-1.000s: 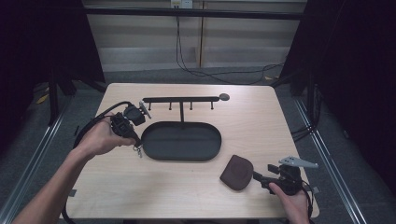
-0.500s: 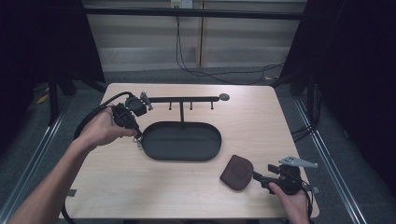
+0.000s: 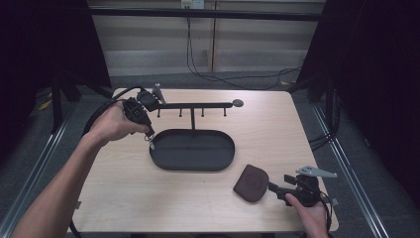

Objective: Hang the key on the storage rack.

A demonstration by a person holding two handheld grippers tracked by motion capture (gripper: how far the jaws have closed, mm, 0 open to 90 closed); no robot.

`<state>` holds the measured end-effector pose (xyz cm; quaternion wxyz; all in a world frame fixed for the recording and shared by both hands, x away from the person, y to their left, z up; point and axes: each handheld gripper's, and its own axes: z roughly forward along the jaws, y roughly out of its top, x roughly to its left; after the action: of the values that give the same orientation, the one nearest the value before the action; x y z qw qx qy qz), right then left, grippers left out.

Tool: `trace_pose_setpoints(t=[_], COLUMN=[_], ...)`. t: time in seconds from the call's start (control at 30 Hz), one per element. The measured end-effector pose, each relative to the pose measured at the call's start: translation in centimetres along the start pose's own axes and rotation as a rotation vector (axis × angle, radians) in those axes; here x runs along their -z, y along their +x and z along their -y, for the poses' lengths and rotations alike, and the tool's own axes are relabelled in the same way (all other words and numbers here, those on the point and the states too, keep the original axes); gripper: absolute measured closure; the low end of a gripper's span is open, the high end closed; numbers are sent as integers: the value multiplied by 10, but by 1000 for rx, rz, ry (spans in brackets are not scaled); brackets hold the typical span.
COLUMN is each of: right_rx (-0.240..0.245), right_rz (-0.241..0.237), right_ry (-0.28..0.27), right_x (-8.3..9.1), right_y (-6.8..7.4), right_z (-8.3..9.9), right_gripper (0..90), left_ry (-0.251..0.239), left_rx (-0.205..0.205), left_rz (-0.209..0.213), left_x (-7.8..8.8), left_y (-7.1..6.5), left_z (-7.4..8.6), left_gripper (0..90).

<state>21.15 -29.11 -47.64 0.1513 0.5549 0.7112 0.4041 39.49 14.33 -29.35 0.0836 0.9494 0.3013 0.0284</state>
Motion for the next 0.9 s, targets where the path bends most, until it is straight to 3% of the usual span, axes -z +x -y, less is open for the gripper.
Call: trace_pose_setpoints(t=[0.27, 0.53, 0.9], right_rx=[-6, -8, -2], right_rz=[-5, -6, -17], right_ry=[4, 10, 12], right_x=[-1, -1, -2], right_y=[-1, -1, -1], right_z=[0, 0, 0], right_gripper=[244, 244, 244], left_ry=[-20, -23, -29], left_rx=[-13, -26, -37], left_rz=[17, -18, -15], left_x=[0, 7, 11], left_y=[6, 12, 20], left_z=[-10, -15, -32], left_gripper=[894, 894, 894])
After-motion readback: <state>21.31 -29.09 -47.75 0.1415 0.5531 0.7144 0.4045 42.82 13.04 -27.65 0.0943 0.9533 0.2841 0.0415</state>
